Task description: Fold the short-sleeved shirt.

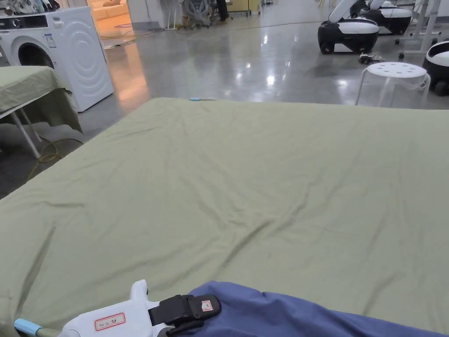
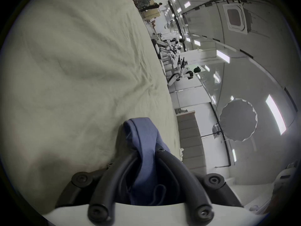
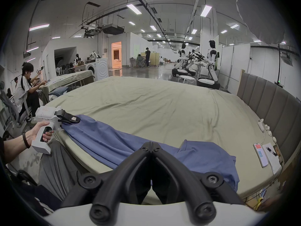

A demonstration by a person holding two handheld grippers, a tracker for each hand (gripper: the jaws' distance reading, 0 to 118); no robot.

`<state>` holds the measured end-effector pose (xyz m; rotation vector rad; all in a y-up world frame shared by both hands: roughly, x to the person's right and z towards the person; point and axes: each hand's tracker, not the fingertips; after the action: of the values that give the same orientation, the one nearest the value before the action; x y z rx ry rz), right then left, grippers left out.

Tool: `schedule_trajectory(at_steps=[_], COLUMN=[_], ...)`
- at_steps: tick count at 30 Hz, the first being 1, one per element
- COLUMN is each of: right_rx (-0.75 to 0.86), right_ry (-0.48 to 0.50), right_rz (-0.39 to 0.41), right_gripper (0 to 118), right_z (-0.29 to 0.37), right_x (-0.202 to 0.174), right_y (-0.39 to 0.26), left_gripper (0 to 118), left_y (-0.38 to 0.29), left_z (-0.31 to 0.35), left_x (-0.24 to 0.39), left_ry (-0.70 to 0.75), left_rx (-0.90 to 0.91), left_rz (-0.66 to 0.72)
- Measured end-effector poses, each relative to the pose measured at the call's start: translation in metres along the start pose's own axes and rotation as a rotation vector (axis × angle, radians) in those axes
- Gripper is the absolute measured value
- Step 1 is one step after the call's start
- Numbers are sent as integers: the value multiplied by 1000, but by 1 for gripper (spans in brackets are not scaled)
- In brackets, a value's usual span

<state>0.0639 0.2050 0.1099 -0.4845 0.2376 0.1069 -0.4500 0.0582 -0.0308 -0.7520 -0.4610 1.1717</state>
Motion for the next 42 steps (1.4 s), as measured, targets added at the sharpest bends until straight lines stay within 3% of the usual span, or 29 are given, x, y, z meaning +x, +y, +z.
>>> schedule_trajectory(at_steps=[7,11,14,16,23,27,31,32,33,34,38,40,42], right_rx=[7,8,9,16,43,46,27,24,21,20,5,0,-5], right_ry=[-2,5,16,27,3,-24,-68,-74,-77,-79,-83,-76,-76], right_rz=[-69,-108,-144,-172,-186,-228,-278,-285,-293,-304,-361,-383,-397], right_gripper=[0,0,0,0,0,0,0,0,0,0,0,0,0], right_z=[3,0,-3,-3,14,24,29,31,32,33,28,26,24], right_x=[14,21,26,28,32,44,58,60,63,65,75,79,79], right_y=[-4,-10,-13,-14,-15,-22,-33,-36,-38,-41,-50,-53,-54], left_gripper=[7,7,7,7,7,7,8,22,46,62,60,56,27], left_y=[20,44,39,23,-69,-115,-145,-148,-150,-152,-135,-119,-103], left_z=[65,107,108,88,-57,-137,-198,-204,-206,-204,-153,-128,-118], left_x=[41,96,145,167,177,166,163,164,168,175,205,205,192], left_ry=[-66,106,142,82,-121,-29,-10,10,30,38,-43,-27,58], left_rx=[174,212,209,193,-74,-220,-281,-342,-362,-373,-258,-193,-146], left_rz=[-21,-249,-383,-443,-382,-495,-505,-516,-533,-572,-772,-767,-707])
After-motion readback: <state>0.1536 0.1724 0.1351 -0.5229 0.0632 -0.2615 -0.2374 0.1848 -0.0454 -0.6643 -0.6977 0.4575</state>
